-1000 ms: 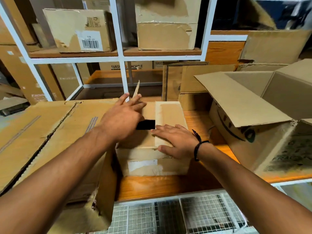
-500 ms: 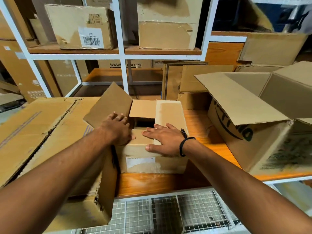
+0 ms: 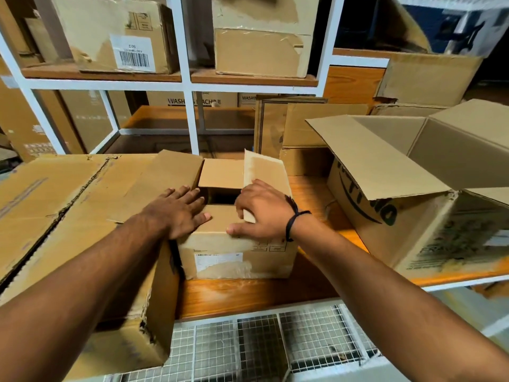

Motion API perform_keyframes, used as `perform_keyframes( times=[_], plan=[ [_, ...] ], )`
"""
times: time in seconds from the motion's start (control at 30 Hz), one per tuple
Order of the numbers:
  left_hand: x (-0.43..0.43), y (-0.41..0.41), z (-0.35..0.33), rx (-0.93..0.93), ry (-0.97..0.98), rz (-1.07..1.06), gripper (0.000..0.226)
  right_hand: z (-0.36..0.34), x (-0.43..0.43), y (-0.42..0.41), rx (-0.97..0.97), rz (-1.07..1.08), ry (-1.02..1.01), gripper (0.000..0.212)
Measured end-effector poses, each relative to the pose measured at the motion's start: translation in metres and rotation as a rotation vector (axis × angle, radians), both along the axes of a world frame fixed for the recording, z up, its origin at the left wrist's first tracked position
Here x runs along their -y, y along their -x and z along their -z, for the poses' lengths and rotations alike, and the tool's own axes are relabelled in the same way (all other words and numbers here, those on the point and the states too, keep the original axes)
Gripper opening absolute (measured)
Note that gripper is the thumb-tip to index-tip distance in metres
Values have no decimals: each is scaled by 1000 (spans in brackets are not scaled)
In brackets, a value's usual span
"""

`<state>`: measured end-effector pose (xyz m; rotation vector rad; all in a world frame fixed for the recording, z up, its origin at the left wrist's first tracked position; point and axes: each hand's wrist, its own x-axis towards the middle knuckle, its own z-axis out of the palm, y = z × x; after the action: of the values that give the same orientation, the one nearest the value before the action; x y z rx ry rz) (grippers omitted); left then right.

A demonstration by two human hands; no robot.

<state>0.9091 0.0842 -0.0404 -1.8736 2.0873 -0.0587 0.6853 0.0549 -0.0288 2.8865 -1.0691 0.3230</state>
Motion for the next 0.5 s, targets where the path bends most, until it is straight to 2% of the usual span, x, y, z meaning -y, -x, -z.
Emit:
perform_keyframes(
  times=[0.1,0.17,0.2,0.23,0.3,0.33,0.43,0.5],
  plan=[
    [1,-2,2,13,9,15,71,-37,-2,7,89,27,70,40],
    [1,-3,3,18,12,20,70,-60,-4,18,76,149,83,18],
    [1,-3,2,18,12,21,70,-71,-5,26,53,244,50,17],
    [1,-2,2,17,13,23,70,-78,-6,34,9,323,22,32],
    [1,-2,2,15,14,23,70,-93,-12,50,-106,418,25,54],
    [1,-2,2,16,13,21,70,-98,-13,57,-200,467,38,56],
    [2,-2,3,18,6,19,70,-92,-9,71,-556,585,23,43],
    [3,-2,3,21,6,18,71,-71,-6,72,-683,594,-29,38]
  ],
)
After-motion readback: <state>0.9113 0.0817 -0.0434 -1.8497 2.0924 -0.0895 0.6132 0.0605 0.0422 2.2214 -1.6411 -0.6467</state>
